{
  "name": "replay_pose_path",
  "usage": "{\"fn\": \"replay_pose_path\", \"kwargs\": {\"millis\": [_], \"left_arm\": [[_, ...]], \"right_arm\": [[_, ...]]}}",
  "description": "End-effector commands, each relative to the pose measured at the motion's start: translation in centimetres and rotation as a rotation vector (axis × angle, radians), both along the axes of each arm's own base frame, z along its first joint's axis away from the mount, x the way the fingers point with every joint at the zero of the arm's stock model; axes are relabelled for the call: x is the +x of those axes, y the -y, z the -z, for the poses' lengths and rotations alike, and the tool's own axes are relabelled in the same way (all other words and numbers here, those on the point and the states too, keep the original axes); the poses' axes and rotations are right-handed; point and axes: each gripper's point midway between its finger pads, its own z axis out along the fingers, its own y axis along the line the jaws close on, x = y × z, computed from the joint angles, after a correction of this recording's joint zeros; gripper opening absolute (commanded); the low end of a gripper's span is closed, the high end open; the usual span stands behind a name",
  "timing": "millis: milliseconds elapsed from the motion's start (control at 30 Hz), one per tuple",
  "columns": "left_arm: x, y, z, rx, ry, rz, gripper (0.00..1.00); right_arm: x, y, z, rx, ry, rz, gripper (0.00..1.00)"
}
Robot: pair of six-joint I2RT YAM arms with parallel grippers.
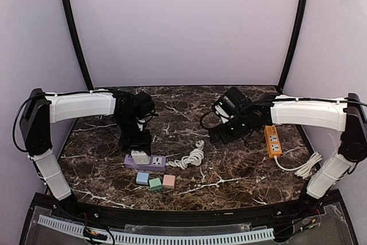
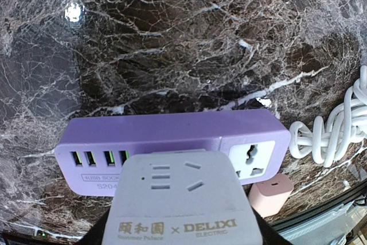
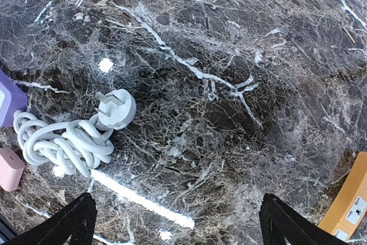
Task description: Insert the plug
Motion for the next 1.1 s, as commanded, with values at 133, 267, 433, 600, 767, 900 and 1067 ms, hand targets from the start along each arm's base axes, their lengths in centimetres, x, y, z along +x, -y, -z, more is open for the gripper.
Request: {"fn": "replay_pose_path", "kwargs": {"millis": [133, 267, 433, 600, 767, 900, 1067], "left_arm": [[-0.8, -0.7, 0.3, 0.055, -0.015, 0.007, 0.01], [-0.8, -0.8, 0.5, 0.067, -0.007, 0.01, 0.01], [-0.8, -0.6, 0.8, 0.081, 0.005, 0.016, 0.01], [-0.8, -0.4, 1.1, 0.09, 0.012, 0.021, 0.01], [-0.8, -0.3, 1.4, 0.103, 0.026, 0.019, 0.01], [-1.0, -0.2, 1.8, 0.109, 0.033, 0.021, 0.01], [-1.3, -0.3, 2.3, 0.122, 0.041, 0.028, 0.01]], "right_arm": [[0.3, 0.4, 0.6, -0.022, 0.0, 0.013, 0.99], [0.2, 0.5, 0.7, -0.021, -0.003, 0.015, 0.99], [0.1, 0.6, 1.1, -0.022, -0.01, 0.023, 0.99], [-0.1, 0.7, 1.3, -0.019, -0.018, 0.028, 0.99], [-0.2, 0.6, 1.5, -0.014, -0.026, 0.028, 0.99], [-0.3, 0.6, 1.6, -0.011, -0.031, 0.03, 0.99], [-0.5, 0.5, 1.6, -0.006, -0.04, 0.03, 0.99]]}}
